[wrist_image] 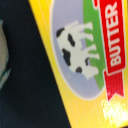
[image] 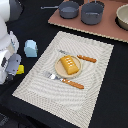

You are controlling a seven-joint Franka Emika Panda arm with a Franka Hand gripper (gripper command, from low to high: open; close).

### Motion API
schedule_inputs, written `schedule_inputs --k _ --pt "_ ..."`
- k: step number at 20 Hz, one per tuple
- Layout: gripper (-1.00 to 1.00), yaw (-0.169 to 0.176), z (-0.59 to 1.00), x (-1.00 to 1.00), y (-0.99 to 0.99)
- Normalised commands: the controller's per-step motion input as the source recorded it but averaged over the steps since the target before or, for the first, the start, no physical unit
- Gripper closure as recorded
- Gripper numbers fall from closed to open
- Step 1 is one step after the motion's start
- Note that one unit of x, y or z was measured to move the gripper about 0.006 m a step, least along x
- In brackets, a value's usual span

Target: Place the bread, butter, and milk from the table onto the serving area.

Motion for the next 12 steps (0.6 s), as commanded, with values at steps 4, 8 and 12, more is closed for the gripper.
schedule_inputs --k 4,8,12 --pt "1.0 0.049 -0.1 0.0 -0.06" --pt "1.0 0.041 -0.06 0.0 -0.1" --pt "1.0 0.023 0.17 0.01 -0.11"
